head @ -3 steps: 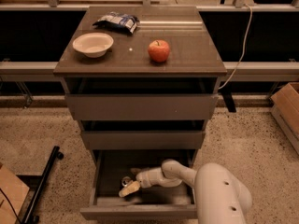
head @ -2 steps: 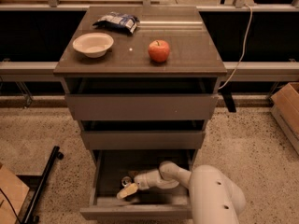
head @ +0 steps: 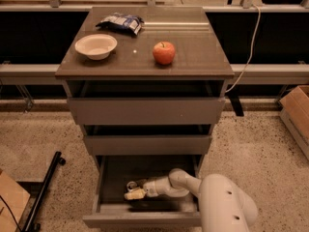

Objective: Pick pepsi can from bottom drawer and place on counter

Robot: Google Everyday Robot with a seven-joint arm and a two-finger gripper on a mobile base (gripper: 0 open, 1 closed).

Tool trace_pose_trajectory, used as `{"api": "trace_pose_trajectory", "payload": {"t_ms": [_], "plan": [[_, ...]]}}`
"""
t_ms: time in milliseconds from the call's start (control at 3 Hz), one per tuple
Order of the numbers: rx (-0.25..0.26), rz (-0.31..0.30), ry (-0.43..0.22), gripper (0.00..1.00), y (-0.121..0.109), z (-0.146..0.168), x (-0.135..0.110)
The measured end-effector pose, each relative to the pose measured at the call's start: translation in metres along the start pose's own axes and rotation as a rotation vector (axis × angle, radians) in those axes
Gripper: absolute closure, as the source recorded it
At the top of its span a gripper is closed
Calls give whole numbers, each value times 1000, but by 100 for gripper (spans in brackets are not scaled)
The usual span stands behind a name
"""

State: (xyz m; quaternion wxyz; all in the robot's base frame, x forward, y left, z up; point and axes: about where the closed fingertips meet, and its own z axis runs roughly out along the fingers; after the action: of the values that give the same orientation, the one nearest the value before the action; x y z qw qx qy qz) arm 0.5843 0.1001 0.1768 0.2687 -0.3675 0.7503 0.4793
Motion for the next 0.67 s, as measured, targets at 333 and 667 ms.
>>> {"api": "trace_pose_trajectory", "payload": {"t_ms": [333,667], "plan": [[31,5,-13,66,-4,-10,1],[64,-27,-51,88,4,-32,-17]]}}
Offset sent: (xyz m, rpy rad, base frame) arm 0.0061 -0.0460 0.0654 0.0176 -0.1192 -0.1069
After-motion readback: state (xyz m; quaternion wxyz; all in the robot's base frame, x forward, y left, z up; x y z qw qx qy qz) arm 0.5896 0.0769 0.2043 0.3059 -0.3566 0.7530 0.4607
